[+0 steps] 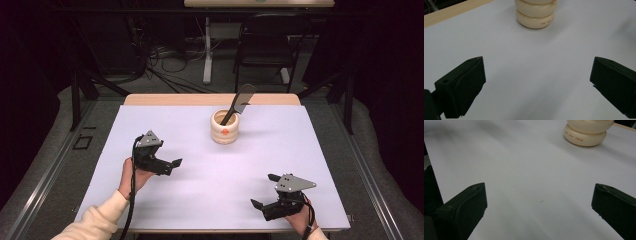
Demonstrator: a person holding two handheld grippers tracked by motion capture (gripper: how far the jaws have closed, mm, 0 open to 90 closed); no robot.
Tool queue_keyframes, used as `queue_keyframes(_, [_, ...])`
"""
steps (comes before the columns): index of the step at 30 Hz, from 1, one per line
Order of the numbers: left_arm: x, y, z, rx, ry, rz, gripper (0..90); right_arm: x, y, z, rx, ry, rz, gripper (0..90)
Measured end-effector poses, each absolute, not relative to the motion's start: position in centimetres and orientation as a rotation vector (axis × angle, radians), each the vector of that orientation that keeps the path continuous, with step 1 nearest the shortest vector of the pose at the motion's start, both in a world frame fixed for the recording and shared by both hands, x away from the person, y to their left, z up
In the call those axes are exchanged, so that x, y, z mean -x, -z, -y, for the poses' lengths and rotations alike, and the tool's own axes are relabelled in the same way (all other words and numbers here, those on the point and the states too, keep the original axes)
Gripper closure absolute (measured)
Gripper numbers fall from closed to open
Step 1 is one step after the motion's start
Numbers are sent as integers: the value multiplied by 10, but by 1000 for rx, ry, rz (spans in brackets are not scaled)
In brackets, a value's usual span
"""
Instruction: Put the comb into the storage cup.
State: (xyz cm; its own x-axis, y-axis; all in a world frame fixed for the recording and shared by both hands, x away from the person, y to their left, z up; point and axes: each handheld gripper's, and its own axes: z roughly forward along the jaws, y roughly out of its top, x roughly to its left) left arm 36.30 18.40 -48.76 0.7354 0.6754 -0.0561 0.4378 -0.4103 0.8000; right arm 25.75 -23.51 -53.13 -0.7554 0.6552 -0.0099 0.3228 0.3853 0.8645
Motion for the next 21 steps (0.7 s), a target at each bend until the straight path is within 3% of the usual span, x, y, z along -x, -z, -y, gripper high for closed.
queue_keyframes(21, [-316, 508, -208, -2047, -355, -874, 0, -257, 531, 235, -849, -1324, -2301, 0])
